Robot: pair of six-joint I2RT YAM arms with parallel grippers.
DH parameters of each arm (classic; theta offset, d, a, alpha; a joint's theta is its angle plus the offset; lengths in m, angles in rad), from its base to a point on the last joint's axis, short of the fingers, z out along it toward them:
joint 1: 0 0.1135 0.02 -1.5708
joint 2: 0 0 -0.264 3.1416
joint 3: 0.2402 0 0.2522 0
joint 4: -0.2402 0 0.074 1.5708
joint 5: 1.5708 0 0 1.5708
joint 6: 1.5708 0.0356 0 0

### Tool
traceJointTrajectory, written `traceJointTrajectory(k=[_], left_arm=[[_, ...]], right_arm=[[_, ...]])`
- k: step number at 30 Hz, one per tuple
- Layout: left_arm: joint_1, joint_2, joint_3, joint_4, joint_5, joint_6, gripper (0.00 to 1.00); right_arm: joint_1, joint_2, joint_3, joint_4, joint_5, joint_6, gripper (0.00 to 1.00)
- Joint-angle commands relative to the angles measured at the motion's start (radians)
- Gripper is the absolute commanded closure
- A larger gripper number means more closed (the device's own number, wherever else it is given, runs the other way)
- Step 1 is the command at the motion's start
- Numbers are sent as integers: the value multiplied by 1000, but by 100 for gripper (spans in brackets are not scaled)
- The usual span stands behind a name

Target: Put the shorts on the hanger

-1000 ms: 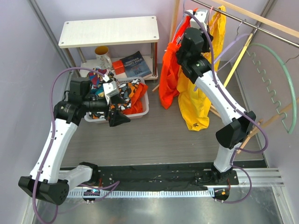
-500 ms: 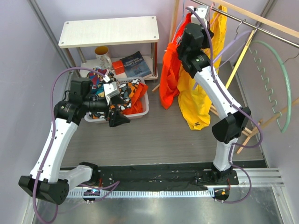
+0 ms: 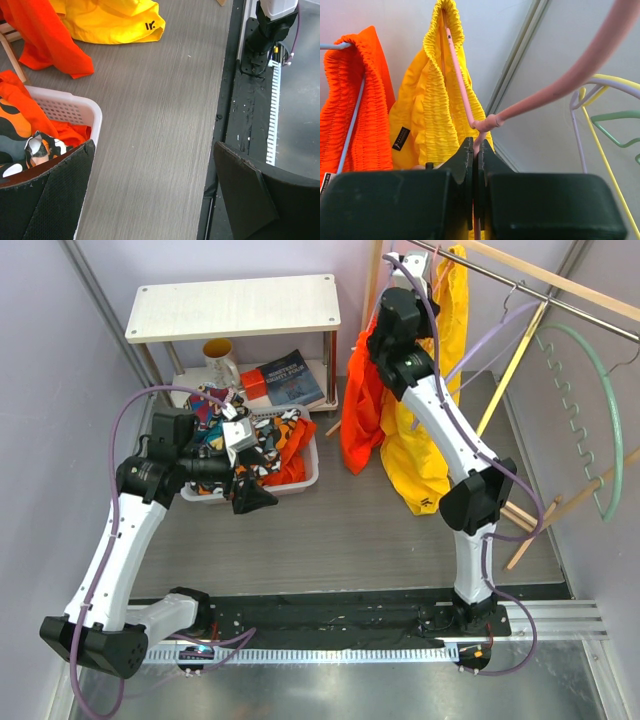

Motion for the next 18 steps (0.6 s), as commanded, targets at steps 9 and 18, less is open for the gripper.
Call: traceJointTrajectory(k=[9,18], left_arm=[[0,-24,-14,-32,-9,36,0],[2,-18,-21,-27,-6,34,0]], right_arm=[[2,95,186,90,-69,33,99],[9,126,231,162,-83,-20,99]])
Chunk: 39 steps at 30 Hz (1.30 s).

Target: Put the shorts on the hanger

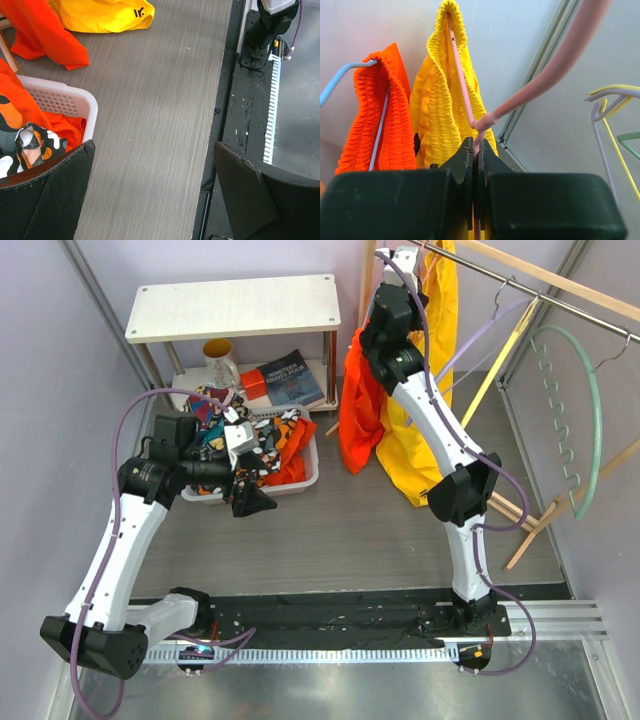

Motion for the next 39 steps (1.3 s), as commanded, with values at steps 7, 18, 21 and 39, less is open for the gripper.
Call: traceJointTrajectory(k=[7,18,21,39], left_arm=[[0,-2,0,7,15,17,0],[2,-13,3,-10,3,23,0],[2,-16,4,-15,3,24,0],[0,-24,13,-5,10,-3,0]], right_arm=[[11,31,107,186,-49,-65,99],[26,34,107,244,-121,-68,94],[31,-9,75,241,-118,-52,79],[115,-191,-91,174,-103,0,41]])
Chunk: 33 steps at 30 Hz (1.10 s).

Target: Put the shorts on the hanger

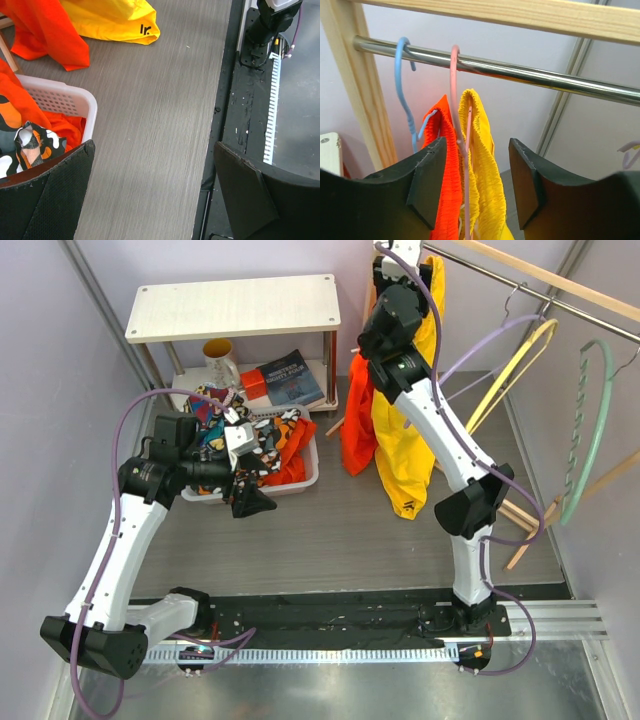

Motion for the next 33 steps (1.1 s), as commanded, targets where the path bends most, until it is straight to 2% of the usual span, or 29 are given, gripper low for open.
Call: traceJointTrajectory(k=[1,9,15,20,23,24,27,29,30,33], left_arm=[[0,-24,13,5,9,-15,0],[2,-34,25,22,-10,-80,0],[7,-4,79,42,-54,-244,0],[37,25,191,65,-83,-379,0],[71,74,318,26,-138,-445,0],[92,93,364,-3,-146,-448,0],[150,176,509,-119,-151,-452,0],[196,220,571,-174,-175,-478,0],[210,226,576,-184,-187,-485,0],[264,219,541,-187,-249,-523,0]], right_arm=[[46,-85,-29,-2,5,41,39],[150,-230,-167,-42,-4,65,26],[267,-406,-331,-72,-107,62,11],[337,-551,-496,-107,-199,48,2],[350,-655,-575,-207,-311,83,1],[350,-683,-595,-271,-404,90,0],[350,-790,-674,-400,-527,116,0],[350,-878,-736,-497,-695,114,0],[348,-910,-760,-526,-696,116,0],[341,-1013,-864,-654,-825,113,0]])
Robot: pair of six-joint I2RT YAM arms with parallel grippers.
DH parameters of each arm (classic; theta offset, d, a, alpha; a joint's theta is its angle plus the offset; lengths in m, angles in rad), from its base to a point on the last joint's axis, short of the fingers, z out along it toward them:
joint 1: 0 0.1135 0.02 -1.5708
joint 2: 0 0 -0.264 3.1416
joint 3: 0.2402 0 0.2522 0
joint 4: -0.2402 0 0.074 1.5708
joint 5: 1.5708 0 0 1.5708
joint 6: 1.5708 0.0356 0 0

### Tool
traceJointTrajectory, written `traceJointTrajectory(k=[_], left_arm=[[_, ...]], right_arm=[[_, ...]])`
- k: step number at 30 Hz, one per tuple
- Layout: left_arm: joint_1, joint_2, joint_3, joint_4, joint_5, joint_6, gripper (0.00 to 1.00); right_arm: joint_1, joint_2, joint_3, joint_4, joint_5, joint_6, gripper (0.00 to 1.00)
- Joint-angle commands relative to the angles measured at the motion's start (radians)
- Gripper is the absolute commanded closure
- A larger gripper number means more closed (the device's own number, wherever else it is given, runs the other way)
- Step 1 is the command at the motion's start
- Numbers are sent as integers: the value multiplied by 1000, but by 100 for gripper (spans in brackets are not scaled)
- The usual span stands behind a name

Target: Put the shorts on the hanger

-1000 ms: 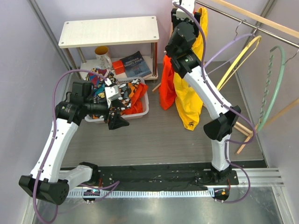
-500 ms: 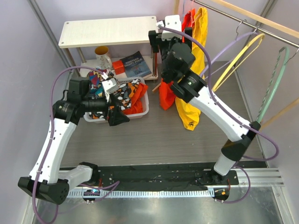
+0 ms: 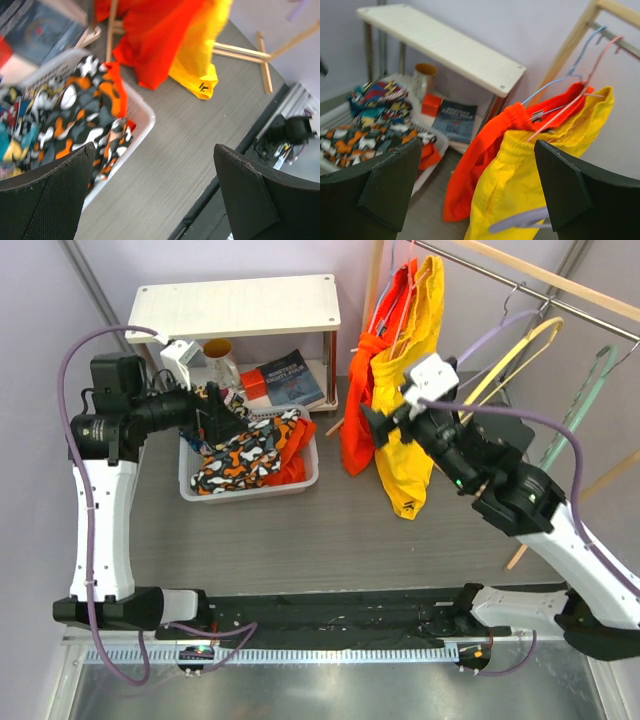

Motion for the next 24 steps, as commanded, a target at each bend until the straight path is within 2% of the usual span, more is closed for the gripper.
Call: traceJointTrajectory(k=[1,6,12,17,24], left_arm=[[74,-17,-24,-87,-103,-76,0],[89,-100,-201,-47,-147,-85,0],[89,-192,-432,-19,-275,-55,0],[91,-226,-549,-18,-354,20,0],[91,-231,-580,10,-403,53,0]], right_arm=[[-8,-126,-151,-256,-278,15,0],[-22,-292,-351,-415,-346,-23,0],[-41,-398,-584,-486,-366,-50,0],[-44,-410,-652,-488,-368,-57,0],[-53,-390,-680,-437,-365,-32,1]])
